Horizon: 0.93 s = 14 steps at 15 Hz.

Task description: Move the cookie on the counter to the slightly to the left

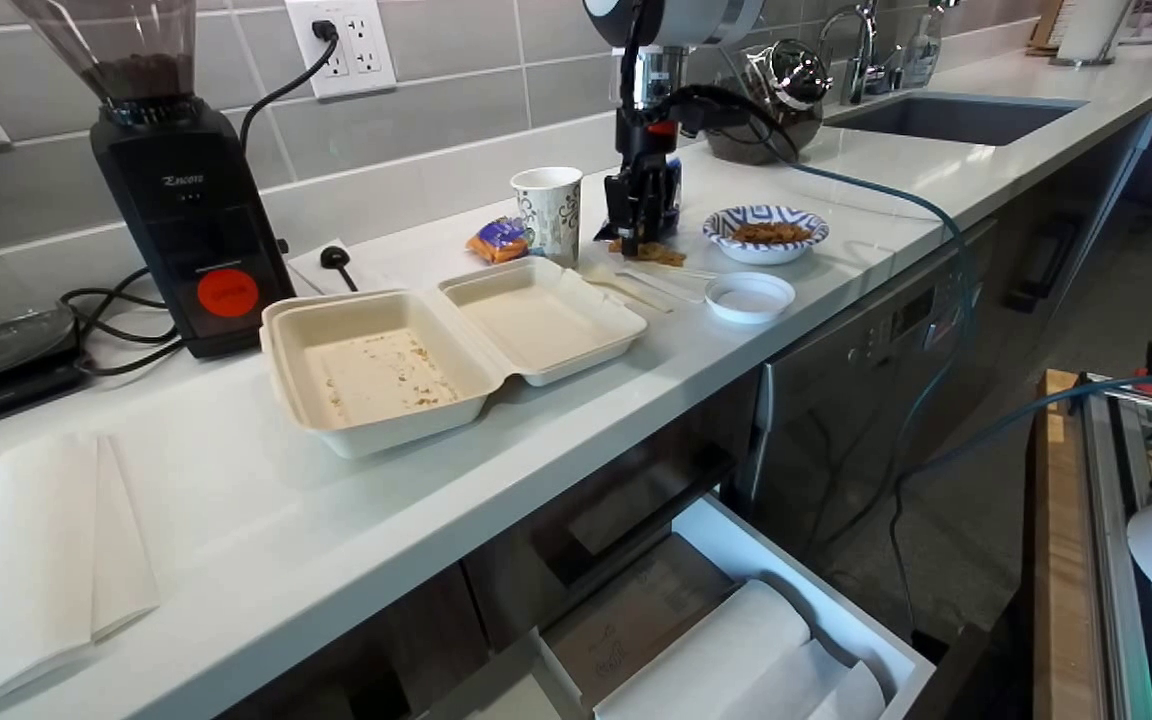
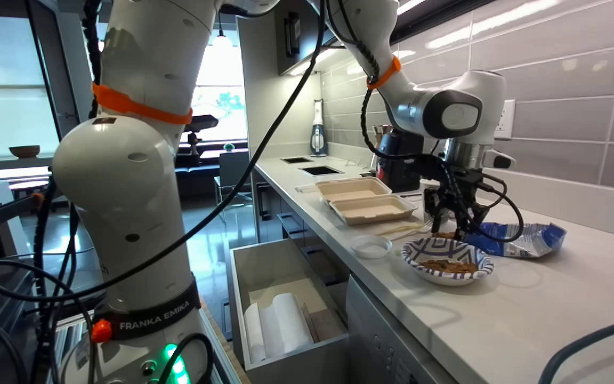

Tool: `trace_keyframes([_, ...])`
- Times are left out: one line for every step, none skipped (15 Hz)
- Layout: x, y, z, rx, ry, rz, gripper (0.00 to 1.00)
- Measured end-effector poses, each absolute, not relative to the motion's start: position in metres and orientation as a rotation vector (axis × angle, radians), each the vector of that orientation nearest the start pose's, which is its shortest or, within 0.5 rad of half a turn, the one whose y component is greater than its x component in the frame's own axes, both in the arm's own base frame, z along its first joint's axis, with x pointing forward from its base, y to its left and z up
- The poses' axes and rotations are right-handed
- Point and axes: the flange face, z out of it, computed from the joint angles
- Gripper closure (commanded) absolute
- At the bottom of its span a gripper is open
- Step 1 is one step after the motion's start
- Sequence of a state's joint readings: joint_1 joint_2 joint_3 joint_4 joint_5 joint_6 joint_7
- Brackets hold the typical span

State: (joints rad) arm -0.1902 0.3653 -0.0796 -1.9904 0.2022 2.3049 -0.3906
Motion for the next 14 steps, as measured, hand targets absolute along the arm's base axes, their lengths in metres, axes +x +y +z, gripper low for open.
trace_keyframes([0.5824, -0.1552, 0.2752, -3.014, 0.021, 0.010, 0.45])
trace_keyframes([0.5824, -0.1552, 0.2752, -3.014, 0.021, 0.010, 0.46])
trace_keyframes([0.5824, -0.1553, 0.2751, -3.014, 0.021, 0.010, 0.47])
trace_keyframes([0.5824, -0.1553, 0.2752, -3.014, 0.021, 0.010, 0.49])
trace_keyframes([0.5824, -0.1554, 0.2752, -3.014, 0.021, 0.010, 0.51])
trace_keyframes([0.5824, -0.1557, 0.2753, -3.014, 0.022, 0.010, 0.51])
trace_keyframes([0.5824, -0.1560, 0.2755, -3.014, 0.023, 0.009, 0.54])
trace_keyframes([0.5822, -0.1568, 0.2756, -3.013, 0.025, 0.008, 0.51])
trace_keyframes([0.5822, -0.1570, 0.2756, -3.013, 0.026, 0.008, 0.53])
trace_keyframes([0.5821, -0.1574, 0.2758, -3.013, 0.027, 0.008, 0.53])
trace_keyframes([0.5821, -0.1575, 0.2758, -3.012, 0.028, 0.007, 0.53])
trace_keyframes([0.5821, -0.1573, 0.2758, -3.012, 0.027, 0.007, 0.53])
trace_keyframes([0.5822, -0.1573, 0.2758, -3.012, 0.027, 0.007, 0.53])
trace_keyframes([0.5822, -0.1573, 0.2757, -3.011, 0.027, 0.007, 0.54])
